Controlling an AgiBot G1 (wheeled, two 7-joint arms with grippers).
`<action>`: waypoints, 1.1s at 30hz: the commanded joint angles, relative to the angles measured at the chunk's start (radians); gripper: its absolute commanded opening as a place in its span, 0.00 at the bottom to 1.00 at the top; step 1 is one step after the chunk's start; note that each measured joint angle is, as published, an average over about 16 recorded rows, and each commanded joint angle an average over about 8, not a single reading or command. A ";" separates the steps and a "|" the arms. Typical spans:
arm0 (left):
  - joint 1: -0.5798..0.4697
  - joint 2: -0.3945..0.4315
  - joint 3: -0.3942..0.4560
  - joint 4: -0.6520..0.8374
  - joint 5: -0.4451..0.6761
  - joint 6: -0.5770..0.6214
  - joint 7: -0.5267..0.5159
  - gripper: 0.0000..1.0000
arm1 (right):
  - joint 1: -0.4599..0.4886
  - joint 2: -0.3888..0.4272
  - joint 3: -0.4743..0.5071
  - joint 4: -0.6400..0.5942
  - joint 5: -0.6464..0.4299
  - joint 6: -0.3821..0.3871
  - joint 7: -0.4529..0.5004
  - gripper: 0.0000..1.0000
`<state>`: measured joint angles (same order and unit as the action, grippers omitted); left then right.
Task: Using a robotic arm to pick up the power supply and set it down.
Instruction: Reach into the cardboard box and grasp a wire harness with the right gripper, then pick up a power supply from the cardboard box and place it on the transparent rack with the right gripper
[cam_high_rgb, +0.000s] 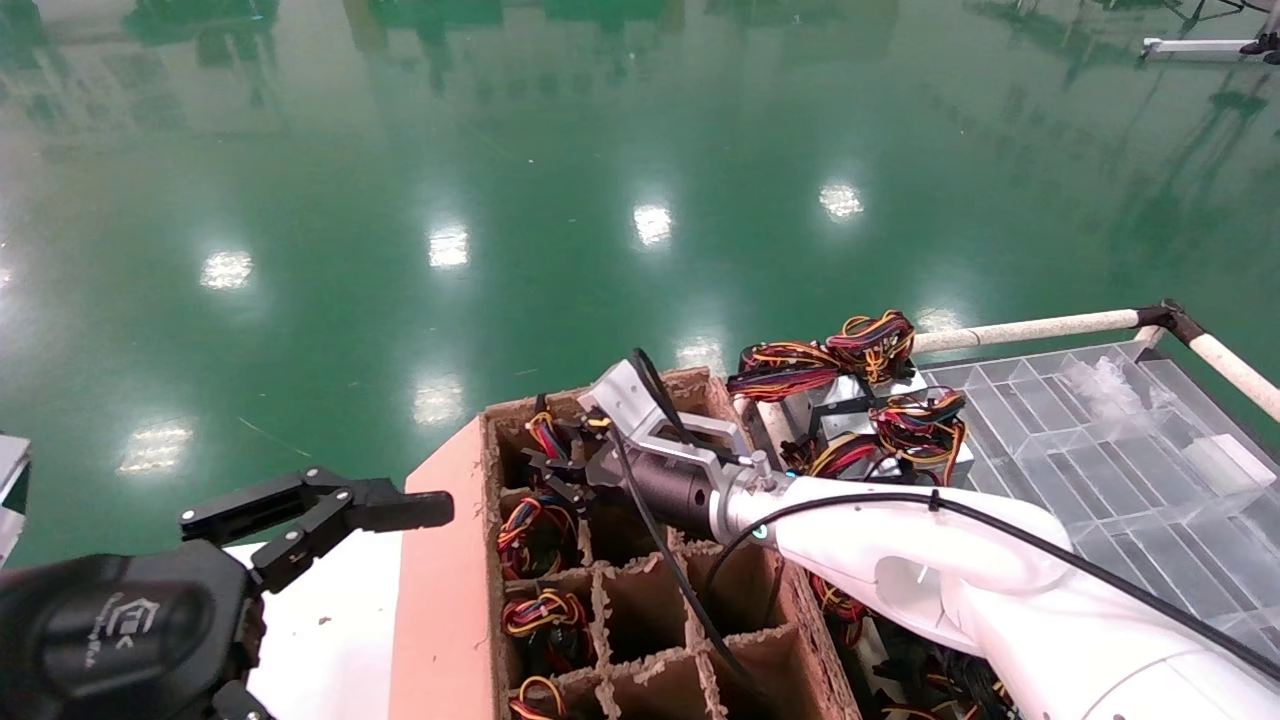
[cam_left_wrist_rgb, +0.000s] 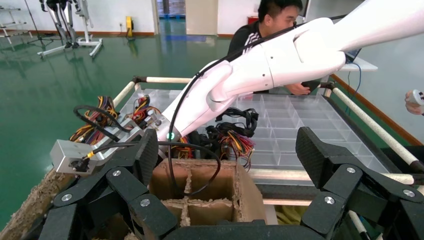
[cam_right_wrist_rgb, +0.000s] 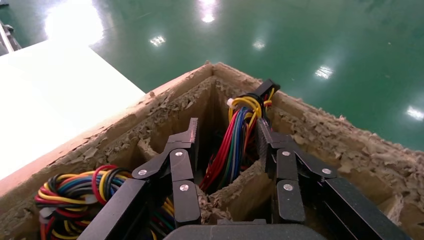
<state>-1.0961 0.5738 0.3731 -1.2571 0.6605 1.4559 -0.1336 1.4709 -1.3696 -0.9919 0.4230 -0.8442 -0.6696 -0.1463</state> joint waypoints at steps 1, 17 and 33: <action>0.000 0.000 0.000 0.000 0.000 0.000 0.000 1.00 | -0.001 0.000 -0.015 0.001 0.018 0.009 -0.001 0.28; 0.000 0.000 0.000 0.000 0.000 0.000 0.000 1.00 | 0.005 0.002 -0.097 -0.015 0.145 0.047 -0.036 0.00; 0.000 0.000 0.000 0.000 0.000 0.000 0.000 1.00 | -0.003 0.001 -0.138 -0.021 0.302 0.133 0.018 0.00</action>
<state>-1.0962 0.5737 0.3733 -1.2571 0.6603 1.4558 -0.1335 1.4691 -1.3681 -1.1275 0.4029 -0.5381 -0.5527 -0.1259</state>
